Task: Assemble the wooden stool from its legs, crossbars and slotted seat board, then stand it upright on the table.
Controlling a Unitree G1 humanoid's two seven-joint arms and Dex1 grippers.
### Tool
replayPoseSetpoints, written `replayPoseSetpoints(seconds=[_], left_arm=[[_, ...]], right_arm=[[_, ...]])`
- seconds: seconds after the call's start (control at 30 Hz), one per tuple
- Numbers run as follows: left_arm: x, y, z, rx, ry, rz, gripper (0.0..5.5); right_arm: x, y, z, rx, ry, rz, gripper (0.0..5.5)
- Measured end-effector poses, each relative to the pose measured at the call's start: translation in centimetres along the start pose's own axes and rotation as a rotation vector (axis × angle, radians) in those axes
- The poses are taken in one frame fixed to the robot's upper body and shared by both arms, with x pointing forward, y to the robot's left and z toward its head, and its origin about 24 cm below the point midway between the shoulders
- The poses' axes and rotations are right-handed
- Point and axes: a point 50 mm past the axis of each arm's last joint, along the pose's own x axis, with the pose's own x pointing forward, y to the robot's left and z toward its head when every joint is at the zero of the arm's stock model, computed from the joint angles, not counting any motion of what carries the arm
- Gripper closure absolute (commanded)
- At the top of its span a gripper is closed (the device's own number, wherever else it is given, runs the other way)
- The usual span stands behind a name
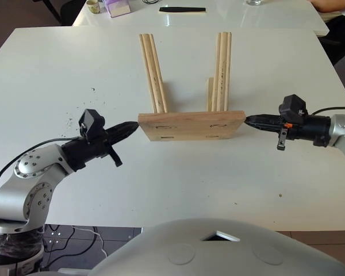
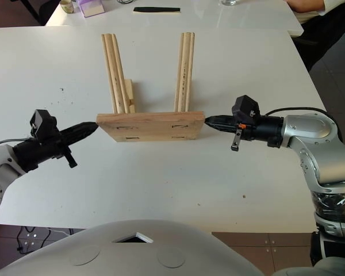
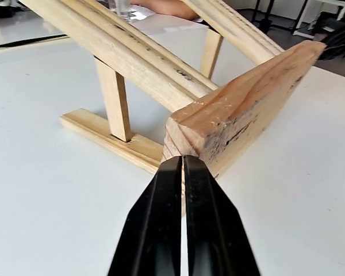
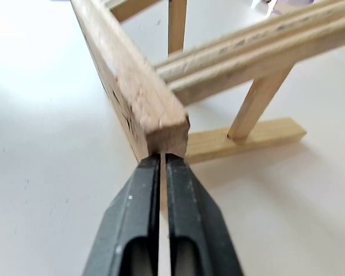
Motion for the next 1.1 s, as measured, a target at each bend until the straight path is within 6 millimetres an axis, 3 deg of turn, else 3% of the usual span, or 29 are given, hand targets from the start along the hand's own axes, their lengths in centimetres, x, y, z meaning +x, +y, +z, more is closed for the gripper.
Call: replayPoseSetpoints(seconds=[0.17,0.27,0.47,0.6,0.8,1.1], left_arm=[[-2.0,1.5,-1.6,0.025,0.130,0.003,4.10],[-2.5,2.9,-2.7,0.059,0.212,0.015,3.58],[-0.4,2.8,-5.6,0.127,0.322,-0.102,2.73],[1.5,3.4,-6.1,0.175,0.301,-0.127,2.07],[3.1,4.9,-6.3,0.258,0.313,-0.166,2.04],[6.8,6.0,-5.5,0.356,0.270,-0.296,2.04]], right_arm=[[-0.6,-0.1,-1.6,-0.044,0.086,0.043,4.14],[0.0,0.1,-2.6,-0.051,0.116,0.081,3.64],[2.1,-0.7,-4.4,-0.025,0.135,0.136,2.81],[3.0,-1.6,-4.8,-0.030,0.145,0.151,2.27],[4.3,-2.8,-5.2,-0.030,0.162,0.142,2.27],[6.9,-3.4,-4.5,-0.044,0.142,0.265,2.27]])
